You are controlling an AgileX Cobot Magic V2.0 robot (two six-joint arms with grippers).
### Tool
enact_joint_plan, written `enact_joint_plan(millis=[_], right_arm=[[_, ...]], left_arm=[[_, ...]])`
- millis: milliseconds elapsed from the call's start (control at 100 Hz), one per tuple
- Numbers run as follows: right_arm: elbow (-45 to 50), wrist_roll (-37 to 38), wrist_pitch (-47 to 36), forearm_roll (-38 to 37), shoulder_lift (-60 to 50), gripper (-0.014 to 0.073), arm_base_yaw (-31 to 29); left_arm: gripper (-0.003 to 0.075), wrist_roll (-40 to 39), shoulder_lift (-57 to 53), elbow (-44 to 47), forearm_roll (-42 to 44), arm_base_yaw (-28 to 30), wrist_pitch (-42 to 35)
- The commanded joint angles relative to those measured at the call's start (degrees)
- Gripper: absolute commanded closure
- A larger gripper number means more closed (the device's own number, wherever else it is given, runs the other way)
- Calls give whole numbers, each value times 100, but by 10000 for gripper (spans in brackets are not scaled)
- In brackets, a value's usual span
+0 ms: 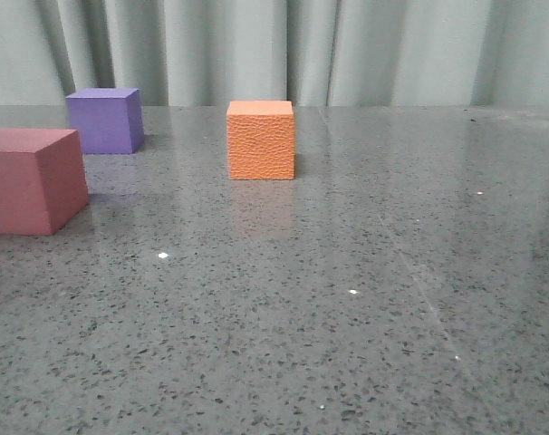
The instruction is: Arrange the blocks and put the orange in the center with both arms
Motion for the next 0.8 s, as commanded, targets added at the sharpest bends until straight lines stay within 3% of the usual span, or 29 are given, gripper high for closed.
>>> enact_joint_plan(millis=[0,370,590,790], right_arm=[[-80,-31,-485,20,-152,661,-35],[-80,-31,-480,20,-152,661,-35],[-80,-31,-481,20,-148,661,-35],[-80,-31,-481,20,-148,661,-35]], left_arm=[[93,-190,324,-489,-15,-356,-511],[113,-2282,2350,-2021,2169,-1984,-669],[113,-3610,3612,-3074,3723,-2641,-117],[113,-3890,4366,-3678,3994,-2928,226]])
